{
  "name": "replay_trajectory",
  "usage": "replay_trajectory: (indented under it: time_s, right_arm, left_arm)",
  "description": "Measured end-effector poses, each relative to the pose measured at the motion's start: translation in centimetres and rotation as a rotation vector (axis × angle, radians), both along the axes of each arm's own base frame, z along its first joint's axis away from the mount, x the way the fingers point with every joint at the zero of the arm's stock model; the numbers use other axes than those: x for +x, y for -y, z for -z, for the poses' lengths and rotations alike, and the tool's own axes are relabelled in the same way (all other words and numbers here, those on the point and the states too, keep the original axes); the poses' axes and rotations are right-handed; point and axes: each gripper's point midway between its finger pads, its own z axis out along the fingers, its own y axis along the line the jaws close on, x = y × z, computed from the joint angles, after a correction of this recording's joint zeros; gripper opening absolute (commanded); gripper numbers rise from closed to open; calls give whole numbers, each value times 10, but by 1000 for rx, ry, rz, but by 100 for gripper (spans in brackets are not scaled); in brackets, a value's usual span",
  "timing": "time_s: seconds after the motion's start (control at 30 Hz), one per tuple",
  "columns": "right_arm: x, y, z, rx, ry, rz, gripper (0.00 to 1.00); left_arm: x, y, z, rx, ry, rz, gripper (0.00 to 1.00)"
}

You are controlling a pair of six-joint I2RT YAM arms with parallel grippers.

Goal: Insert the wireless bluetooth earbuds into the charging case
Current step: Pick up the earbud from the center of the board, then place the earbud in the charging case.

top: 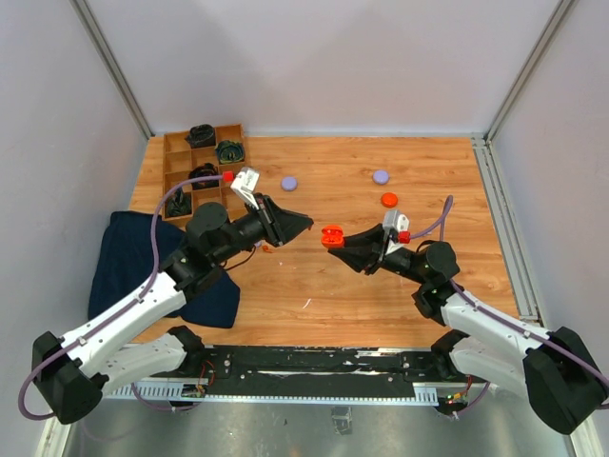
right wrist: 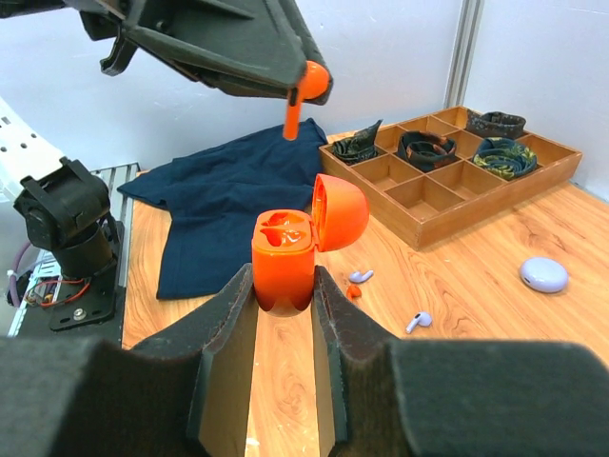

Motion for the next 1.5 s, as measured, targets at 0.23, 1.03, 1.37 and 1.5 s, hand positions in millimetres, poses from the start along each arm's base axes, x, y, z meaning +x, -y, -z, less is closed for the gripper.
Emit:
replay_trajectory:
  time_s: [0.23,1.03,1.37,1.5]
  right_arm:
    - [2,0,-4,18,2,8,2]
    - [1,0,-9,38,2,7,2]
    - [0,2,-14,49,15,13,2]
    - [0,2,-15,50,16,15,2]
  left_arm:
    - [-15,15,-18,-82,25,33,16]
    - [-27,52,-11,-96,26,71,19]
    - [-26,54,-2,-83,15,60,21]
    - [-26,55,-2,-85,17,58,27]
